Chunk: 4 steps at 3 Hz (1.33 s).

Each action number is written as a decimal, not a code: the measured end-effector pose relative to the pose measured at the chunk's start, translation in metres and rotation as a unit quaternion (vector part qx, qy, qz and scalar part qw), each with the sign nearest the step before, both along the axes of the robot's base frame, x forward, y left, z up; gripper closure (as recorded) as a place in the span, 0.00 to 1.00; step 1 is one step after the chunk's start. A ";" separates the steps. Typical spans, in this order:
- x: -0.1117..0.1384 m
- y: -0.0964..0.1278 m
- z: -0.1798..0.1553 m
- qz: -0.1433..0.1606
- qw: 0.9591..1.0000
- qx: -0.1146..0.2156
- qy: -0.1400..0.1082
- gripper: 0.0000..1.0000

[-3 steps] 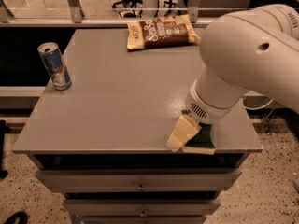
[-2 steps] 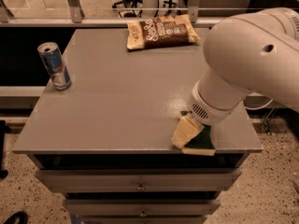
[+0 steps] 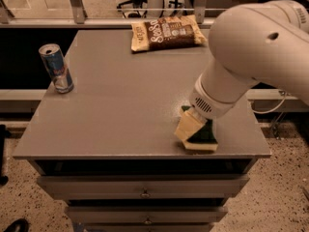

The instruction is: Move sponge near redbull can

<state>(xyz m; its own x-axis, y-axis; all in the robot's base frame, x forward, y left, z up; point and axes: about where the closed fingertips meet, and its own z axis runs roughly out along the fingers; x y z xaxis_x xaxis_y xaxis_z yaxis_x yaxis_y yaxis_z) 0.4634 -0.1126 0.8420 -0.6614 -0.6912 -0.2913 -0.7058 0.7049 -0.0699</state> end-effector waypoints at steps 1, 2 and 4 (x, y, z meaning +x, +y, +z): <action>0.046 0.021 0.037 0.032 0.998 0.022 -0.040 1.00; 0.046 0.021 0.037 0.032 0.998 0.022 -0.040 1.00; 0.092 0.091 0.066 0.072 0.992 0.047 -0.093 1.00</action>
Offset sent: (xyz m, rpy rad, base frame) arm 0.0363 0.0155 0.0227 0.0289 -0.0502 0.0563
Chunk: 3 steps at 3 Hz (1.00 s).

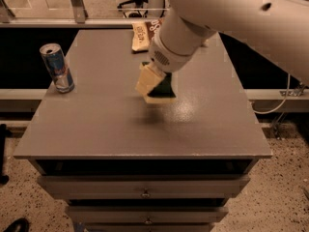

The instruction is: Move sponge near redbull can

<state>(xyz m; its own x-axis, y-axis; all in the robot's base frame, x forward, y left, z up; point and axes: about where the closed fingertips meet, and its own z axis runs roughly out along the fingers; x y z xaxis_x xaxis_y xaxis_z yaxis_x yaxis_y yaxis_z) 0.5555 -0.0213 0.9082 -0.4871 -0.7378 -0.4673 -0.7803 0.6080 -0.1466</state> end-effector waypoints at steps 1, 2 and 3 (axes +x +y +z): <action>0.024 0.052 0.006 0.025 0.999 0.020 -0.014 1.00; 0.043 0.105 -0.004 0.048 0.998 0.040 -0.010 1.00; 0.065 0.143 -0.015 0.056 0.997 0.057 -0.006 1.00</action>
Offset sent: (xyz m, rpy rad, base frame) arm 0.0680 0.1711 -0.0214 0.1345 -0.0016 0.1471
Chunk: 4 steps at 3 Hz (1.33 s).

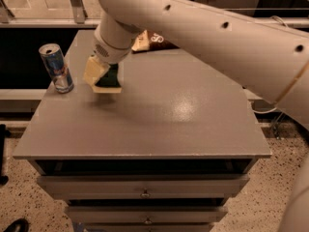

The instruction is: Move sponge near redbull can

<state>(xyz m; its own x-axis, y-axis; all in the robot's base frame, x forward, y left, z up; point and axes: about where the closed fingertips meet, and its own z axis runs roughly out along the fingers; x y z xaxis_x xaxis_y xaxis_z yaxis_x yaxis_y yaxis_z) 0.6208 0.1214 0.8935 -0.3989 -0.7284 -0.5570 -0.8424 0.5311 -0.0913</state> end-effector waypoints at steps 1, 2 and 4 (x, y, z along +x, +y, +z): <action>0.020 0.026 -0.009 0.002 1.000 0.012 0.007 0.99; 0.033 0.035 -0.020 -0.004 1.000 0.017 0.017 0.86; 0.033 0.041 -0.036 -0.004 0.999 0.030 0.039 0.24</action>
Offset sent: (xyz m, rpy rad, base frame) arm 0.0510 0.0437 -0.0321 0.0495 0.0549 -0.0328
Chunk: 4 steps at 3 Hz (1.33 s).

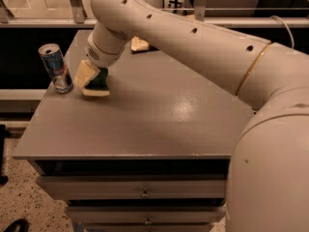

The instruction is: Move sponge near redbull can

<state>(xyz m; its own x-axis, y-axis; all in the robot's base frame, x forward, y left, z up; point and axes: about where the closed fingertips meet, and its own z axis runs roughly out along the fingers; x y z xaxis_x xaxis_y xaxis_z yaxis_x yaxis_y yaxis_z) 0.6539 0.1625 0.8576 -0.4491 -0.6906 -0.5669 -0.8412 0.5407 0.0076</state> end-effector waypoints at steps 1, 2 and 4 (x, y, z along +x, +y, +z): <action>-0.011 0.002 0.000 0.010 1.000 0.005 0.006 0.02; -0.026 0.002 0.008 0.023 0.999 0.021 0.007 0.00; -0.040 -0.056 0.034 0.003 0.995 0.094 -0.012 0.00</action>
Offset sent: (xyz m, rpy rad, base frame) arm -0.0516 -0.0002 0.0262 0.0986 0.0113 0.0870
